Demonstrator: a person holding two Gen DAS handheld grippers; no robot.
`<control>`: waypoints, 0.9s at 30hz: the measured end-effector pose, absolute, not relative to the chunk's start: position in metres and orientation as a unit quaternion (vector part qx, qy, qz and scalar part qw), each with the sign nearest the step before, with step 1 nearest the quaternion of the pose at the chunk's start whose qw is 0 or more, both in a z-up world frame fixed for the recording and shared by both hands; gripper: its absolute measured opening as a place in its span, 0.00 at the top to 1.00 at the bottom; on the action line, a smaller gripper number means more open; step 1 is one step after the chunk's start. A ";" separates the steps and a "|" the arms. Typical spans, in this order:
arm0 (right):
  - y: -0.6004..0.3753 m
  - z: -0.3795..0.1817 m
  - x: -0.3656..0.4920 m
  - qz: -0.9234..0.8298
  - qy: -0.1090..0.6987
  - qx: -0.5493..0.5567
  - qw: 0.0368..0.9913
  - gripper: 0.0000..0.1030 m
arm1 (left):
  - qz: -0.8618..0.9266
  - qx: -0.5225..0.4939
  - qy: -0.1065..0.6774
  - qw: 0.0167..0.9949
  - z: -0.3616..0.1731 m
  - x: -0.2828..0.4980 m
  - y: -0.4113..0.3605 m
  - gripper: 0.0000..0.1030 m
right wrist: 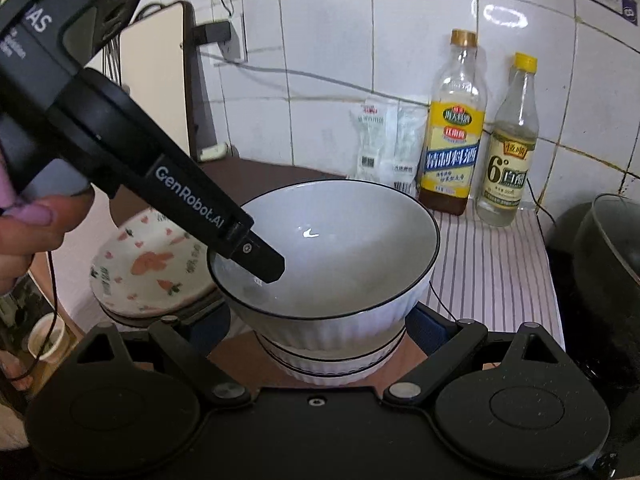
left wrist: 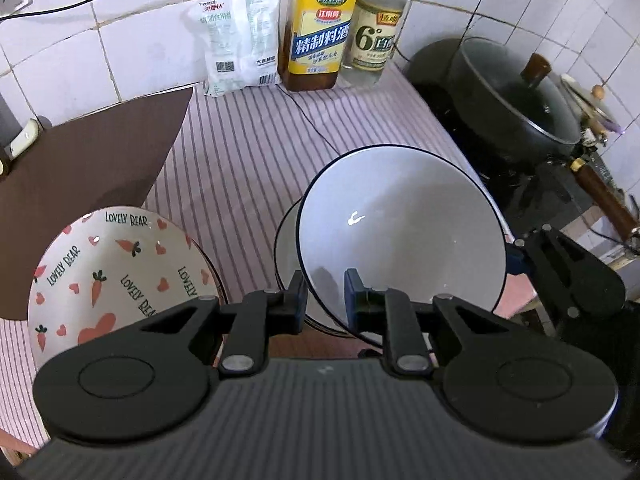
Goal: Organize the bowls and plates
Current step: 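Carry the bowl with both grippers and lower it onto the two nested bowls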
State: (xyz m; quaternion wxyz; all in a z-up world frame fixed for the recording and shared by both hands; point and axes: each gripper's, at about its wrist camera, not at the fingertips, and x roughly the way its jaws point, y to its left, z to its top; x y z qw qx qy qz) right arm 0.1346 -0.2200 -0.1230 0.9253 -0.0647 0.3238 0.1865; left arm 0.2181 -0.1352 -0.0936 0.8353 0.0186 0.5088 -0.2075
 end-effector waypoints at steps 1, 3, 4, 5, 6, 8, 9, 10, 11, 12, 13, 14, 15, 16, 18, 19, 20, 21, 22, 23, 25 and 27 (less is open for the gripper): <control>-0.219 -0.125 0.137 0.186 0.327 -0.070 0.924 0.07 | -0.206 0.026 0.506 0.837 -0.096 0.218 -0.136 0.83; -0.217 -0.128 0.140 0.185 0.330 -0.076 0.923 0.07 | -0.204 0.039 0.502 0.840 -0.099 0.219 -0.139 0.83; -0.216 -0.129 0.141 0.183 0.332 -0.080 0.922 0.07 | -0.203 0.042 0.501 0.840 -0.101 0.220 -0.140 0.83; -0.215 -0.131 0.142 0.181 0.333 -0.084 0.922 0.07 | -0.202 0.043 0.502 0.840 -0.102 0.221 -0.141 0.83; -0.214 -0.133 0.144 0.178 0.334 -0.090 0.921 0.07 | -0.201 0.043 0.503 0.839 -0.104 0.221 -0.142 0.83; -0.211 -0.136 0.146 0.173 0.338 -0.099 0.920 0.07 | -0.198 0.050 0.505 0.839 -0.107 0.222 -0.144 0.83; -0.211 -0.137 0.147 0.173 0.339 -0.097 0.919 0.07 | -0.196 0.057 0.504 0.840 -0.108 0.221 -0.145 0.83; -0.210 -0.137 0.147 0.172 0.340 -0.096 0.920 0.07 | -0.194 0.064 0.502 0.841 -0.110 0.221 -0.146 0.83; -0.210 -0.138 0.146 0.170 0.340 -0.096 0.920 0.07 | -0.193 0.069 0.500 0.842 -0.110 0.220 -0.147 0.83; -0.209 -0.138 0.146 0.168 0.340 -0.097 0.920 0.07 | -0.192 0.073 0.499 0.842 -0.111 0.220 -0.148 0.83; -0.209 -0.139 0.146 0.166 0.339 -0.097 0.921 0.06 | -0.191 0.076 0.498 0.842 -0.111 0.220 -0.149 0.83; -0.210 -0.139 0.146 0.166 0.338 -0.095 0.922 0.06 | -0.190 0.079 0.498 0.842 -0.111 0.221 -0.150 0.83; -0.210 -0.140 0.146 0.165 0.337 -0.093 0.922 0.06 | -0.188 0.082 0.498 0.843 -0.112 0.221 -0.151 0.83; -0.212 -0.140 0.147 0.165 0.338 -0.088 0.922 0.06 | -0.187 0.083 0.498 0.843 -0.112 0.221 -0.152 0.83; -0.213 -0.141 0.147 0.162 0.341 -0.083 0.922 0.06 | -0.182 0.086 0.501 0.842 -0.113 0.222 -0.154 0.83; -0.212 -0.142 0.147 0.159 0.341 -0.082 0.923 0.06 | -0.179 0.084 0.500 0.843 -0.113 0.222 -0.154 0.83; -0.212 -0.142 0.147 0.157 0.338 -0.085 0.924 0.06 | -0.175 0.084 0.501 0.844 -0.113 0.222 -0.155 0.83; -0.211 -0.142 0.146 0.154 0.337 -0.085 0.925 0.06 | -0.173 0.085 0.500 0.844 -0.113 0.222 -0.155 0.83; -0.210 -0.142 0.146 0.150 0.335 -0.083 0.926 0.06 | -0.173 0.086 0.498 0.845 -0.114 0.222 -0.156 0.83; -0.210 -0.142 0.146 0.147 0.333 -0.081 0.928 0.06 | -0.171 0.087 0.497 0.846 -0.114 0.221 -0.156 0.83; -0.210 -0.143 0.146 0.142 0.328 -0.081 0.931 0.06 | -0.168 0.087 0.494 0.849 -0.114 0.221 -0.156 0.83; -0.210 -0.144 0.145 0.138 0.324 -0.077 0.933 0.06 | -0.163 0.082 0.491 0.852 -0.115 0.221 -0.156 0.82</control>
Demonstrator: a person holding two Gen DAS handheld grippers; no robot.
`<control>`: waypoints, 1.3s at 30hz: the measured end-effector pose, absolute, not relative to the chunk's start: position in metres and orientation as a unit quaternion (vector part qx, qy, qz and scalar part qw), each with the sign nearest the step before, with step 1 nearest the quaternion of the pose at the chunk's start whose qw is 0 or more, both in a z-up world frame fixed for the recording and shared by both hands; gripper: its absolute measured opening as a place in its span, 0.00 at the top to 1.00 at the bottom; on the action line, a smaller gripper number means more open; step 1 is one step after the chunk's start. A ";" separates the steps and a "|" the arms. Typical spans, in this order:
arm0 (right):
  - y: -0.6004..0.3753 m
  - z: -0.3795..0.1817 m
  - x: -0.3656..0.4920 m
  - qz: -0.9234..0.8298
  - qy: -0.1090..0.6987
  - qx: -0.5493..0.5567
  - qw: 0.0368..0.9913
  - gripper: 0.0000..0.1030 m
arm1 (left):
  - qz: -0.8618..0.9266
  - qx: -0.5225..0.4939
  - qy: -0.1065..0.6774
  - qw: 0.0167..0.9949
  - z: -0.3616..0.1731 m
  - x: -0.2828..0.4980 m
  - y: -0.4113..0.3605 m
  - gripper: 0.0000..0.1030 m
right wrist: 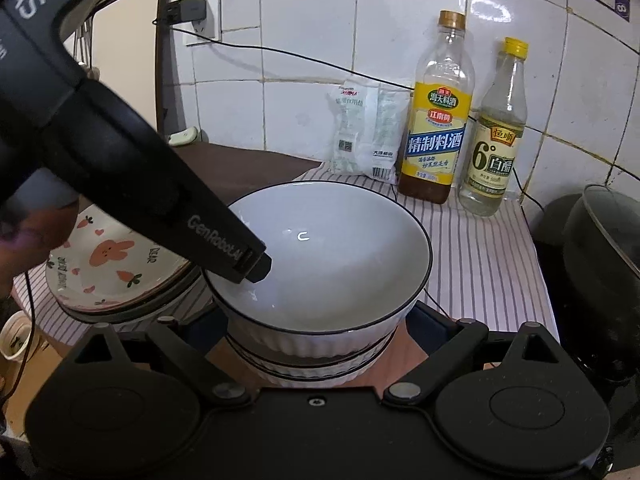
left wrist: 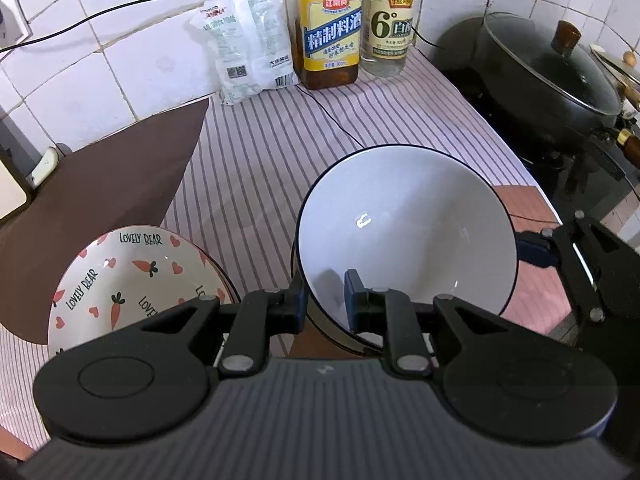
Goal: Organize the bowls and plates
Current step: 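Carry the bowl with both grippers and lower it onto the two nested bowls, then grasp the rim of the three nested bowls with both grippers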
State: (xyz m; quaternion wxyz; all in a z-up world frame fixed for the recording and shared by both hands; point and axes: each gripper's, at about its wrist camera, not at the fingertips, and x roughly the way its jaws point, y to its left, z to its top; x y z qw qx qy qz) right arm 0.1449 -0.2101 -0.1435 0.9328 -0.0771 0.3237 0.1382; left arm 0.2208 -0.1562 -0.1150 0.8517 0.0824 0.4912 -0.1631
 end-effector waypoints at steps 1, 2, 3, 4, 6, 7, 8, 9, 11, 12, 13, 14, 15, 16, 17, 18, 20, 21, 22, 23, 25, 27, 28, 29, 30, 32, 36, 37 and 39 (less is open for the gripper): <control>-0.210 -0.144 0.145 0.135 0.322 -0.073 0.934 0.06 | -0.160 0.078 0.490 0.853 -0.115 0.221 -0.156 0.80; -0.210 -0.144 0.144 0.133 0.321 -0.069 0.935 0.06 | -0.161 0.071 0.490 0.854 -0.114 0.221 -0.155 0.78; -0.210 -0.145 0.143 0.130 0.319 -0.066 0.936 0.05 | -0.164 0.054 0.494 0.852 -0.113 0.223 -0.153 0.69; -0.209 -0.145 0.143 0.128 0.318 -0.065 0.937 0.04 | -0.166 0.038 0.497 0.851 -0.112 0.225 -0.150 0.63; -0.209 -0.145 0.142 0.127 0.315 -0.065 0.938 0.03 | -0.165 0.027 0.499 0.850 -0.111 0.227 -0.147 0.63; -0.208 -0.146 0.142 0.127 0.316 -0.064 0.938 0.03 | -0.165 0.030 0.496 0.852 -0.110 0.227 -0.145 0.63; -0.207 -0.147 0.141 0.127 0.313 -0.066 0.939 0.03 | -0.167 0.029 0.492 0.854 -0.109 0.226 -0.144 0.62; -0.206 -0.147 0.141 0.125 0.312 -0.069 0.939 0.03 | -0.170 0.027 0.490 0.855 -0.108 0.226 -0.143 0.62; -0.206 -0.147 0.140 0.123 0.310 -0.068 0.940 0.03 | -0.174 0.021 0.487 0.856 -0.106 0.225 -0.139 0.61; -0.206 -0.147 0.140 0.121 0.310 -0.066 0.941 0.03 | -0.175 0.019 0.486 0.856 -0.104 0.224 -0.138 0.61; -0.206 -0.147 0.139 0.119 0.312 -0.063 0.940 0.03 | -0.175 0.018 0.484 0.857 -0.102 0.223 -0.136 0.60; -0.206 -0.147 0.138 0.116 0.313 -0.063 0.941 0.03 | -0.175 0.017 0.483 0.858 -0.100 0.221 -0.135 0.60; -0.205 -0.146 0.135 0.113 0.311 -0.065 0.942 0.03 | -0.176 0.014 0.482 0.858 -0.098 0.220 -0.133 0.60; -0.205 -0.144 0.132 0.111 0.306 -0.067 0.943 0.03 | -0.176 0.009 0.481 0.859 -0.096 0.218 -0.130 0.60; -0.204 -0.143 0.128 0.110 0.303 -0.067 0.944 0.03 | -0.176 0.005 0.480 0.859 -0.093 0.216 -0.126 0.60; -0.204 -0.141 0.124 0.111 0.299 -0.066 0.945 0.03 | -0.177 0.002 0.478 0.860 -0.092 0.214 -0.123 0.60; -0.204 -0.137 0.114 0.112 0.293 -0.063 0.947 0.03 | -0.177 -0.009 0.475 0.862 -0.087 0.208 -0.116 0.60; -0.204 -0.135 0.109 0.112 0.291 -0.065 0.948 0.03 | -0.177 -0.015 0.474 0.863 -0.085 0.205 -0.112 0.60; -0.203 -0.132 0.102 0.112 0.286 -0.068 0.949 0.03 | -0.178 -0.022 0.472 0.863 -0.084 0.202 -0.108 0.59; -0.203 -0.130 0.095 0.112 0.282 -0.070 0.950 0.03 | -0.177 -0.027 0.471 0.864 -0.083 0.199 -0.104 0.58; -0.202 -0.126 0.081 0.114 0.272 -0.072 0.953 0.03 | -0.176 -0.043 0.469 0.864 -0.080 0.192 -0.097 0.57; -0.202 -0.122 0.068 0.118 0.262 -0.077 0.955 0.02 | -0.177 -0.064 0.470 0.862 -0.079 0.185 -0.089 0.57; -0.202 -0.121 0.063 0.118 0.256 -0.081 0.956 0.02 | -0.177 -0.075 0.469 0.862 -0.079 0.181 -0.086 0.56; -0.202 -0.119 0.058 0.118 0.250 -0.083 0.957 0.02 | -0.177 -0.087 0.468 0.861 -0.080 0.177 -0.083 0.55; -0.202 -0.119 0.053 0.118 0.246 -0.085 0.958 0.02 | -0.176 -0.099 0.467 0.861 -0.080 0.174 -0.080 0.55; -0.204 -0.119 0.045 0.117 0.240 -0.083 0.960 0.02 | -0.175 -0.125 0.463 0.860 -0.083 0.167 -0.074 0.54; -0.211 -0.123 0.040 0.119 0.234 -0.065 0.963 0.02 | -0.174 -0.174 0.453 0.857 -0.094 0.157 -0.064 0.51; -0.212 -0.125 0.041 0.120 0.235 -0.063 0.963 0.02 | -0.174 -0.184 0.451 0.856 -0.098 0.156 -0.063 0.50; -0.215 -0.132 0.045 0.123 0.239 -0.063 0.961 0.02 | -0.173 -0.198 0.447 0.855 -0.106 0.153 -0.061 0.49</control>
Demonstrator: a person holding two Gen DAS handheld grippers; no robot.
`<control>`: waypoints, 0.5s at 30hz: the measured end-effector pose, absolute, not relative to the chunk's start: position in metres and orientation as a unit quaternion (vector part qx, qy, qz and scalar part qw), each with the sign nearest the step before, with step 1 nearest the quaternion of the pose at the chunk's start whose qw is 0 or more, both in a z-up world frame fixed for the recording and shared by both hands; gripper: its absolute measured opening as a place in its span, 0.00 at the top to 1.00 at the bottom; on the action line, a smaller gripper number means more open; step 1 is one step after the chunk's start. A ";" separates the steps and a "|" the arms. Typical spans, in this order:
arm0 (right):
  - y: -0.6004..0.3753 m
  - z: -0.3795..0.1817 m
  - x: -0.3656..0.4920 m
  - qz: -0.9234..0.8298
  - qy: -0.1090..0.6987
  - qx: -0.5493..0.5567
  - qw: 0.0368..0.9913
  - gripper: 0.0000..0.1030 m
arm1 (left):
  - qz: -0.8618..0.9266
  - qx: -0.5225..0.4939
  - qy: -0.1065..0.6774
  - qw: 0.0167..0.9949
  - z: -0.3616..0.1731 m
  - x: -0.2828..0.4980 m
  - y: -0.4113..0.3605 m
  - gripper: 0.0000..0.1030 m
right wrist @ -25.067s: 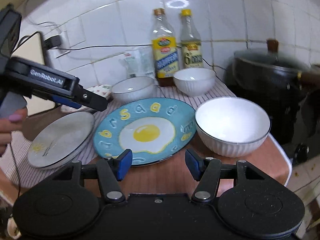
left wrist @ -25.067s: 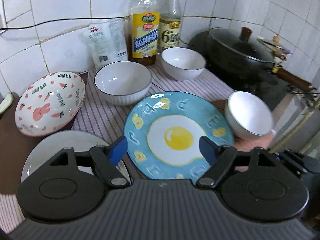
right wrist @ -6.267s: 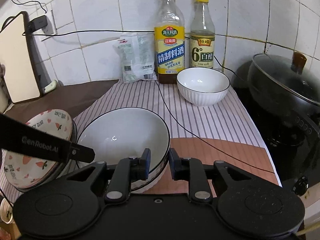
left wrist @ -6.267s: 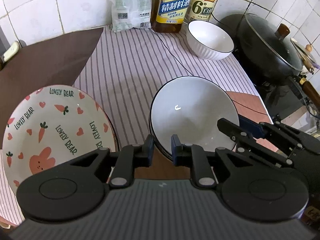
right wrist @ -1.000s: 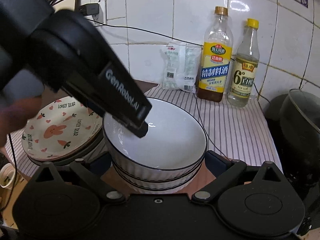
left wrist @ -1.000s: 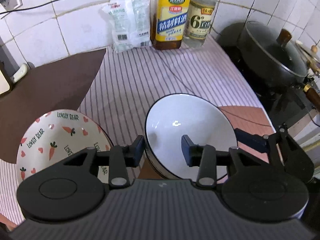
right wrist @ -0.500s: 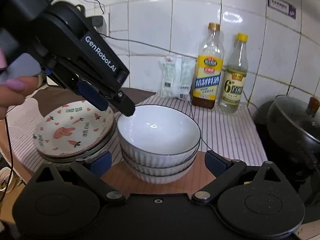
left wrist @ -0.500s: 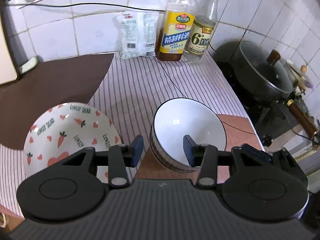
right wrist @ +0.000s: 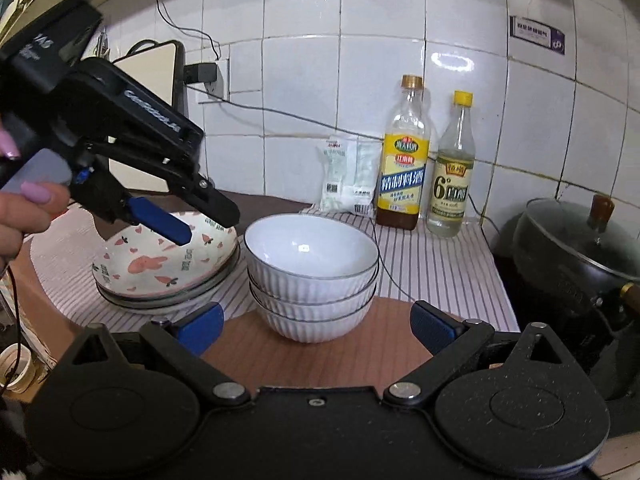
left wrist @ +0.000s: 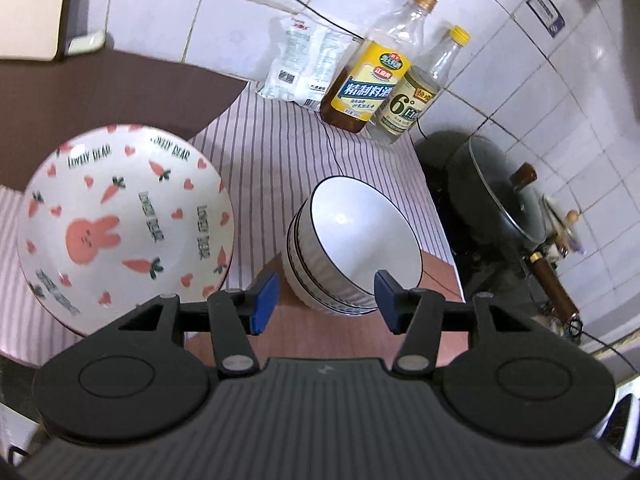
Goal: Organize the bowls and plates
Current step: 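Grasp the rim of the three nested bowls with both grippers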
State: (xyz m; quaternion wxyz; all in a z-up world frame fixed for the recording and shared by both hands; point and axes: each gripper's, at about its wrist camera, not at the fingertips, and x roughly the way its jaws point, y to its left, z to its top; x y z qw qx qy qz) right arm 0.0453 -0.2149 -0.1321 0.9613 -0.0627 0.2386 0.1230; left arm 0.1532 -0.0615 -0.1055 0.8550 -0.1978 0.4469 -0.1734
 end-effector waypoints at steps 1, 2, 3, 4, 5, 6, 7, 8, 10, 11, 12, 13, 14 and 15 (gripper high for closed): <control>-0.215 -0.137 0.047 0.124 0.242 -0.064 0.960 0.02 | -0.174 -0.204 0.443 0.855 -0.110 0.152 -0.062 0.48; -0.216 -0.141 0.049 0.125 0.245 -0.065 0.959 0.02 | -0.175 -0.206 0.440 0.856 -0.114 0.152 -0.061 0.47; -0.216 -0.146 0.052 0.127 0.248 -0.065 0.958 0.02 | -0.178 -0.208 0.436 0.857 -0.118 0.151 -0.062 0.47; -0.217 -0.152 0.057 0.128 0.252 -0.065 0.957 0.02 | -0.179 -0.210 0.434 0.858 -0.122 0.151 -0.062 0.46; -0.217 -0.158 0.061 0.129 0.256 -0.065 0.956 0.02 | -0.181 -0.213 0.432 0.858 -0.125 0.151 -0.062 0.46; -0.217 -0.163 0.066 0.129 0.260 -0.064 0.955 0.02 | -0.185 -0.215 0.430 0.857 -0.128 0.152 -0.062 0.45; -0.217 -0.169 0.071 0.130 0.263 -0.061 0.954 0.02 | -0.188 -0.218 0.429 0.856 -0.130 0.154 -0.063 0.45; -0.217 -0.175 0.076 0.131 0.266 -0.059 0.953 0.02 | -0.191 -0.221 0.427 0.855 -0.132 0.156 -0.063 0.45; -0.216 -0.184 0.085 0.134 0.266 -0.055 0.953 0.02 | -0.195 -0.230 0.424 0.854 -0.133 0.161 -0.061 0.41; -0.216 -0.189 0.090 0.135 0.266 -0.055 0.953 0.02 | -0.197 -0.233 0.423 0.853 -0.134 0.166 -0.060 0.39; -0.214 -0.194 0.095 0.137 0.266 -0.057 0.952 0.02 | -0.195 -0.234 0.426 0.852 -0.135 0.171 -0.060 0.37; -0.212 -0.197 0.098 0.139 0.265 -0.061 0.952 0.02 | -0.191 -0.233 0.433 0.850 -0.135 0.179 -0.061 0.37; -0.210 -0.201 0.103 0.139 0.263 -0.064 0.952 0.02 | -0.191 -0.233 0.439 0.846 -0.137 0.184 -0.061 0.37; -0.209 -0.204 0.106 0.140 0.261 -0.067 0.953 0.02 | -0.193 -0.232 0.448 0.841 -0.139 0.191 -0.063 0.37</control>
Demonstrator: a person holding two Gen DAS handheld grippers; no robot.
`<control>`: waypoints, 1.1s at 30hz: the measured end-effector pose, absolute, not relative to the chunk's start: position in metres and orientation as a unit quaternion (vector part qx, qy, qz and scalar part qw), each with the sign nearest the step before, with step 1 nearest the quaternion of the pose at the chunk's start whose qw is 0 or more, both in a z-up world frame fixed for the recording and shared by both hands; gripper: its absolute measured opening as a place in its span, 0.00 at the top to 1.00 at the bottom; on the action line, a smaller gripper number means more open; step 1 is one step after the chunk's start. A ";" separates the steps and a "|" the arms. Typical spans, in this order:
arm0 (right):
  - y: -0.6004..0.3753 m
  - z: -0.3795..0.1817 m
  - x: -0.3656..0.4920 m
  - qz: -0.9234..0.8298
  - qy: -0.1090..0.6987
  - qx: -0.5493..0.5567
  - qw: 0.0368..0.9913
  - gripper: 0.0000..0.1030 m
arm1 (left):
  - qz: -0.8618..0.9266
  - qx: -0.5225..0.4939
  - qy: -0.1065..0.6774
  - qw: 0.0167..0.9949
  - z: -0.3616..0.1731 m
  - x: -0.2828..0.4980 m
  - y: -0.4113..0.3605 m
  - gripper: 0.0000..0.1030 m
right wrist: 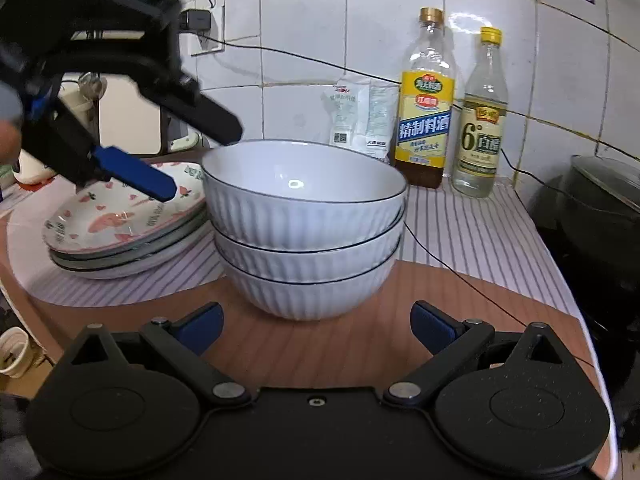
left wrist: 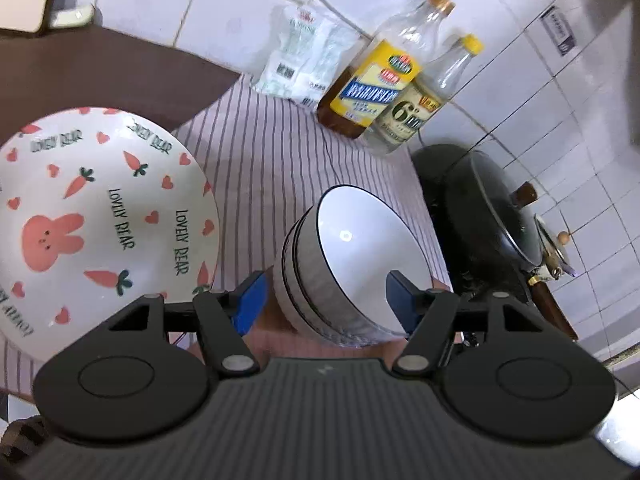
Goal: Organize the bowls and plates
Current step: 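Grasp the rim of the three nested bowls with both grippers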
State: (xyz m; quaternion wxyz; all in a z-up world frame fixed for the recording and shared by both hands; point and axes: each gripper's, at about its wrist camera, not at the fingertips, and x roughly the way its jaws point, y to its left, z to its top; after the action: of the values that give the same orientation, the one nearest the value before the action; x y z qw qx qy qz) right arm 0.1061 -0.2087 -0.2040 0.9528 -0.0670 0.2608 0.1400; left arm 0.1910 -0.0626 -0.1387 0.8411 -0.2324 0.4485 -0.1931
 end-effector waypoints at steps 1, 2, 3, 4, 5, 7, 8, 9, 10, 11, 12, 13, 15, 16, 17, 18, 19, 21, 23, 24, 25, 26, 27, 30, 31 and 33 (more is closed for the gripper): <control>-0.207 -0.208 0.110 0.140 0.258 -0.068 0.953 0.02 | -0.192 -0.228 0.462 0.835 -0.141 0.199 -0.065 0.37; -0.207 -0.211 0.114 0.139 0.257 -0.067 0.954 0.02 | -0.191 -0.225 0.469 0.833 -0.143 0.203 -0.067 0.37; -0.206 -0.214 0.116 0.139 0.256 -0.067 0.954 0.02 | -0.191 -0.221 0.472 0.832 -0.144 0.206 -0.070 0.37; -0.204 -0.216 0.117 0.141 0.253 -0.068 0.955 0.02 | -0.192 -0.213 0.476 0.831 -0.145 0.210 -0.072 0.38; -0.204 -0.217 0.118 0.141 0.250 -0.066 0.956 0.02 | -0.193 -0.206 0.479 0.831 -0.146 0.212 -0.075 0.39; -0.203 -0.218 0.119 0.144 0.244 -0.062 0.957 0.02 | -0.197 -0.183 0.483 0.834 -0.147 0.217 -0.082 0.39; -0.203 -0.218 0.120 0.144 0.242 -0.060 0.958 0.02 | -0.195 -0.172 0.486 0.835 -0.147 0.219 -0.085 0.39; -0.203 -0.218 0.121 0.144 0.240 -0.057 0.958 0.02 | -0.190 -0.157 0.489 0.837 -0.148 0.221 -0.089 0.40; -0.203 -0.218 0.123 0.145 0.239 -0.053 0.959 0.02 | -0.184 -0.143 0.491 0.839 -0.150 0.223 -0.093 0.42; -0.202 -0.219 0.124 0.144 0.240 -0.051 0.959 0.01 | -0.180 -0.133 0.492 0.841 -0.150 0.225 -0.094 0.43; -0.202 -0.219 0.126 0.146 0.241 -0.049 0.958 0.01 | -0.178 -0.126 0.493 0.842 -0.152 0.227 -0.096 0.46; -0.202 -0.220 0.128 0.148 0.242 -0.047 0.958 0.01 | -0.177 -0.125 0.496 0.841 -0.154 0.229 -0.097 0.51; -0.201 -0.220 0.130 0.148 0.241 -0.045 0.958 0.01 | -0.178 -0.129 0.507 0.834 -0.159 0.235 -0.097 0.61; -0.200 -0.221 0.132 0.146 0.243 -0.042 0.958 0.01 | -0.178 -0.131 0.513 0.829 -0.162 0.238 -0.097 0.65; -0.200 -0.220 0.134 0.146 0.248 -0.036 0.957 0.01 | -0.181 -0.137 0.515 0.826 -0.164 0.239 -0.097 0.66; -0.200 -0.220 0.136 0.146 0.253 -0.032 0.956 0.01 | -0.183 -0.143 0.517 0.824 -0.165 0.241 -0.097 0.66; -0.199 -0.219 0.137 0.148 0.255 -0.031 0.955 0.01 | -0.183 -0.143 0.517 0.824 -0.165 0.242 -0.097 0.66; -0.199 -0.218 0.139 0.153 0.255 -0.034 0.954 0.00 | -0.182 -0.142 0.515 0.826 -0.166 0.243 -0.099 0.66; -0.200 -0.219 0.140 0.155 0.254 -0.031 0.954 0.00 | -0.180 -0.145 0.512 0.827 -0.167 0.243 -0.099 0.66; -0.200 -0.220 0.141 0.157 0.252 -0.030 0.954 0.00 | -0.180 -0.145 0.510 0.829 -0.167 0.242 -0.100 0.66; -0.201 -0.220 0.142 0.159 0.250 -0.027 0.955 0.00 | -0.180 -0.142 0.507 0.831 -0.167 0.240 -0.100 0.66; -0.201 -0.221 0.142 0.159 0.249 -0.026 0.955 0.00 | -0.182 -0.138 0.503 0.833 -0.166 0.239 -0.101 0.66; -0.200 -0.221 0.142 0.159 0.249 -0.026 0.955 0.00 | -0.182 -0.135 0.500 0.836 -0.167 0.237 -0.102 0.66; -0.200 -0.223 0.143 0.158 0.245 -0.023 0.956 0.00 | -0.178 -0.141 0.495 0.839 -0.167 0.235 -0.102 0.65; -0.199 -0.223 0.144 0.157 0.245 -0.021 0.956 0.00 | -0.176 -0.146 0.496 0.837 -0.168 0.235 -0.101 0.65; -0.199 -0.225 0.149 0.156 0.251 -0.011 0.955 0.01 | -0.171 -0.159 0.502 0.833 -0.169 0.236 -0.100 0.65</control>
State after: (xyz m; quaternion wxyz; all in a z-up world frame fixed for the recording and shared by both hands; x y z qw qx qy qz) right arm 0.1486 -0.1985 -0.2252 0.9554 -0.0109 0.2508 0.1558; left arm 0.2364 -0.0997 -0.1689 0.8326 -0.1593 0.5022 -0.1706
